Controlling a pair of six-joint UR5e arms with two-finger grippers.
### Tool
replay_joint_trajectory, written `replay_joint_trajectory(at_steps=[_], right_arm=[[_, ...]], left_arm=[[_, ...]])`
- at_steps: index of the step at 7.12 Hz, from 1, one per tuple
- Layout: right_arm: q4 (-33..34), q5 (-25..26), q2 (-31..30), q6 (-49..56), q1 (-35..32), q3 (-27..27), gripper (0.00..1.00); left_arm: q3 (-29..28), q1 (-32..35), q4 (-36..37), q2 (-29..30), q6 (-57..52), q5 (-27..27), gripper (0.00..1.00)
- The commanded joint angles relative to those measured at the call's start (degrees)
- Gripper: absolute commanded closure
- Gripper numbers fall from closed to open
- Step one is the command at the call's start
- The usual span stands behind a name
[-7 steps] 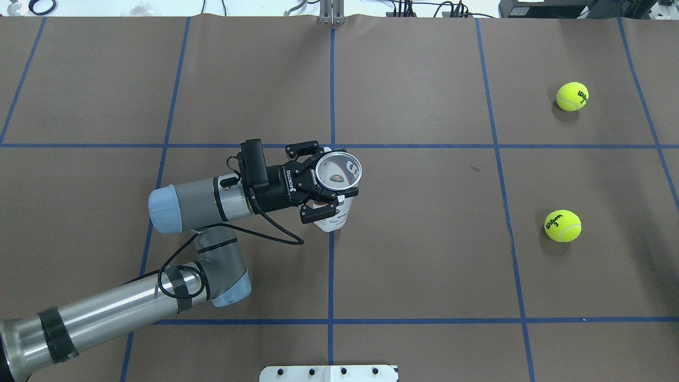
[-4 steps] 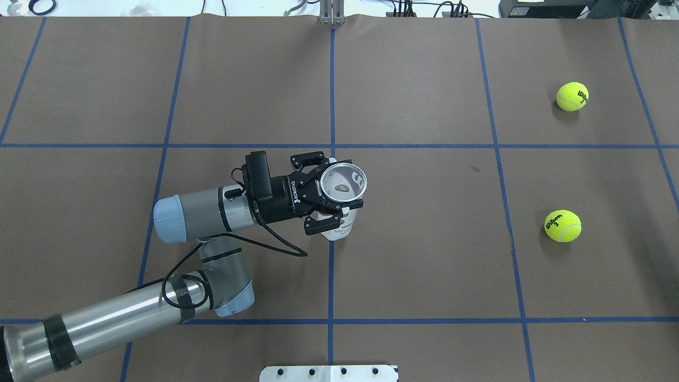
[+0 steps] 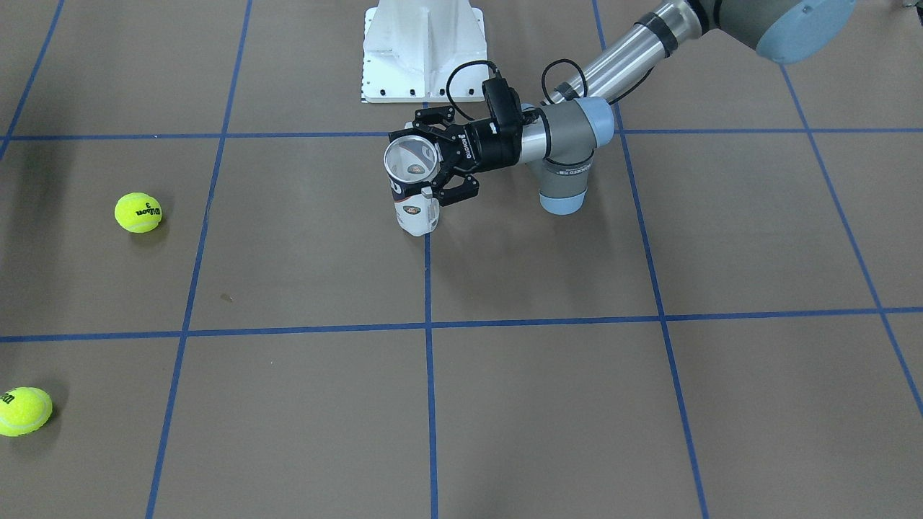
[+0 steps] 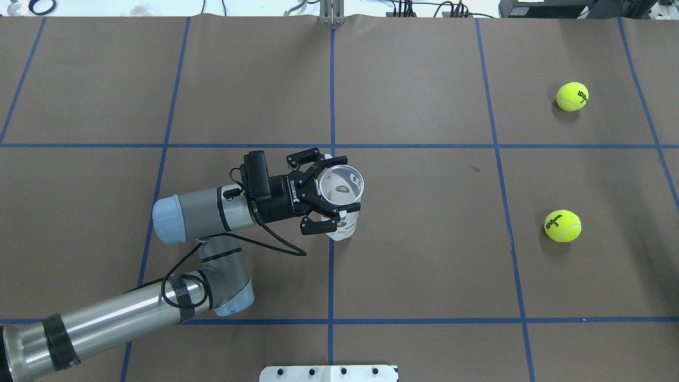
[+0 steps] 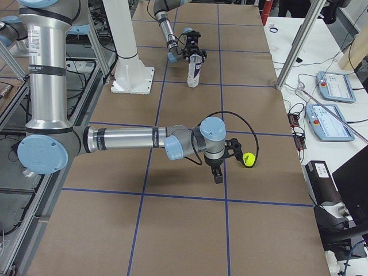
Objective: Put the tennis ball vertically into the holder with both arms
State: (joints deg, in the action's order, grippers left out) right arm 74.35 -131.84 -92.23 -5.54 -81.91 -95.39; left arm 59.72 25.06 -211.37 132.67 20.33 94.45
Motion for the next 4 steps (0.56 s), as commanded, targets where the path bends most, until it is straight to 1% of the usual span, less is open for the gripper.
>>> replay_joint_trajectory(at_steps=[1, 4], right_arm=[[0.0, 0.0, 0.0, 0.0, 0.0, 0.0, 0.01], [0.0, 0.0, 0.0, 0.0, 0.0, -0.1, 0.01]], left_arm=[[0.0, 0.1, 0.0, -0.2, 0.0, 0.0, 0.01], [0.5, 0.0, -0.1, -1.2, 0.1, 0.0, 0.01]])
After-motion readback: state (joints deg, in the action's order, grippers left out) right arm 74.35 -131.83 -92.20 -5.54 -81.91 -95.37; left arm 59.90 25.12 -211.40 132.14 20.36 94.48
